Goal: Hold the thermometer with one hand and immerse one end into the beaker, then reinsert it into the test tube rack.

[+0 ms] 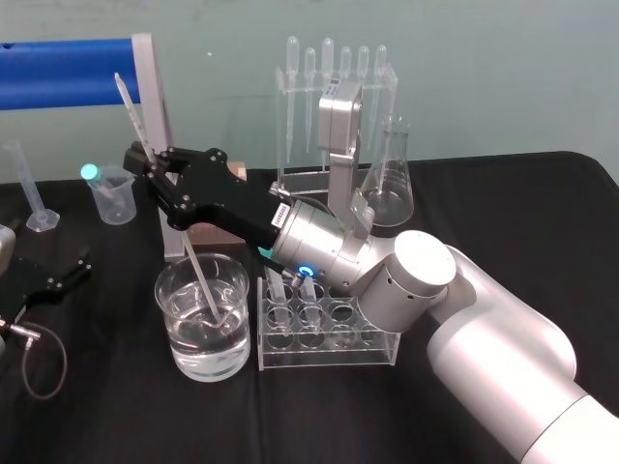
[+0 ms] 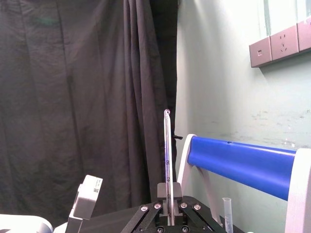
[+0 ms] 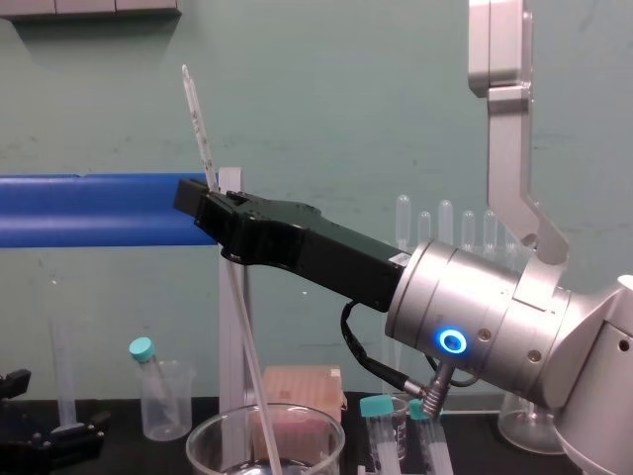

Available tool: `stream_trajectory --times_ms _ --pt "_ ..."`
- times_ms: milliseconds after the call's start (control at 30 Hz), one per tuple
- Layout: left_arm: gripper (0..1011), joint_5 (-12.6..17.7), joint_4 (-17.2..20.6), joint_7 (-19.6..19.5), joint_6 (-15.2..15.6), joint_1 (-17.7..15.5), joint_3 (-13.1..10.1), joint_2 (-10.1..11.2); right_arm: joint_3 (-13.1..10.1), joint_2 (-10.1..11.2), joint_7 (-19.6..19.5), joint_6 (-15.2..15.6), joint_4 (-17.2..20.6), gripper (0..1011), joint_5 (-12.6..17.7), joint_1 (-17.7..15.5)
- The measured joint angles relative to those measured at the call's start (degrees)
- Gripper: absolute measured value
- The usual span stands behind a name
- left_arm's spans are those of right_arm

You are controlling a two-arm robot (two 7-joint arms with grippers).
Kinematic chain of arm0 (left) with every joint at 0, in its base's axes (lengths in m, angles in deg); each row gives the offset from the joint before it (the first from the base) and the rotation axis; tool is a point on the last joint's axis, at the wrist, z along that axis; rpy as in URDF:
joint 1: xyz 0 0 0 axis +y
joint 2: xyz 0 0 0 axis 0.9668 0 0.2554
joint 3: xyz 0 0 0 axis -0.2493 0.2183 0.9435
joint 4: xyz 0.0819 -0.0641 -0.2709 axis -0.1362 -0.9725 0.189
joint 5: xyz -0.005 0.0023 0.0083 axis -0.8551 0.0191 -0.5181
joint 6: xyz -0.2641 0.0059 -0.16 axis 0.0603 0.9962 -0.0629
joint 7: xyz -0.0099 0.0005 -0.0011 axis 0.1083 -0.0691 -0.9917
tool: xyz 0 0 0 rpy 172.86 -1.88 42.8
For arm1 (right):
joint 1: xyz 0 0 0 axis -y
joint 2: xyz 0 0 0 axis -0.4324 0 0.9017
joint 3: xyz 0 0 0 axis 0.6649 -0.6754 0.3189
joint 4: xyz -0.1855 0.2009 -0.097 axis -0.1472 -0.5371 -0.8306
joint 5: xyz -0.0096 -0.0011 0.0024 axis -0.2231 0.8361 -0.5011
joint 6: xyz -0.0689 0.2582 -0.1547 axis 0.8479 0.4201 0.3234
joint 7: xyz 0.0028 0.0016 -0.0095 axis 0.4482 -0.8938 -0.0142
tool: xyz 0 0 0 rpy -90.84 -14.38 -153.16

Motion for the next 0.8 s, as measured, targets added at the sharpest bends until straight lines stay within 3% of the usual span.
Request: stream_trajectory --times_ms 800 --pt "1008 0.00 0.00 0.00 0.00 0.00 0.00 0.00 0.00 0.00 0.00 0.00 0.00 58 0.00 0.00"
